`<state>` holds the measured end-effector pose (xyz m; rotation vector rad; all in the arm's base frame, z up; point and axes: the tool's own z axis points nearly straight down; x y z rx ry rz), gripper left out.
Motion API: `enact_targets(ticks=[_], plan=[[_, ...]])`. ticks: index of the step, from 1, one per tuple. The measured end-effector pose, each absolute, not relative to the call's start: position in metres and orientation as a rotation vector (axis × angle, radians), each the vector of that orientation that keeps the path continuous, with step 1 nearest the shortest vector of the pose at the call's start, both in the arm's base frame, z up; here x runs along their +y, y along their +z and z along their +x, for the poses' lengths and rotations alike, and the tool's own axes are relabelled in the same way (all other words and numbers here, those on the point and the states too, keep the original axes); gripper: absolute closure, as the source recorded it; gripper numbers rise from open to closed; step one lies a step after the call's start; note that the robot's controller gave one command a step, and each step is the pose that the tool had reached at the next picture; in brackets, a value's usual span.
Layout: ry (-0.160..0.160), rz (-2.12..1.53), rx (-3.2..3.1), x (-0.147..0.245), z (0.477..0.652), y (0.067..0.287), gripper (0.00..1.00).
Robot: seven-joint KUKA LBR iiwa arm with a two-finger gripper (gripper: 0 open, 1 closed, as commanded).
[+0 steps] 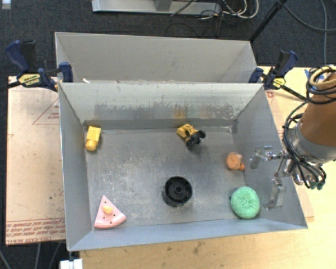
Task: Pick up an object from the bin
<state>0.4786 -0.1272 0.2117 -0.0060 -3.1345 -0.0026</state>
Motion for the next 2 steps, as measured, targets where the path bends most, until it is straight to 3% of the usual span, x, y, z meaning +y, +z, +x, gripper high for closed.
enact_targets(ticks=[1, 2], plan=[[0.0, 0.0, -3.142, -0.127, 0.48, 0.216, 0.0], [0.002, -0.019, -3.149, -0.115, 0.486, 0.162, 0.0]])
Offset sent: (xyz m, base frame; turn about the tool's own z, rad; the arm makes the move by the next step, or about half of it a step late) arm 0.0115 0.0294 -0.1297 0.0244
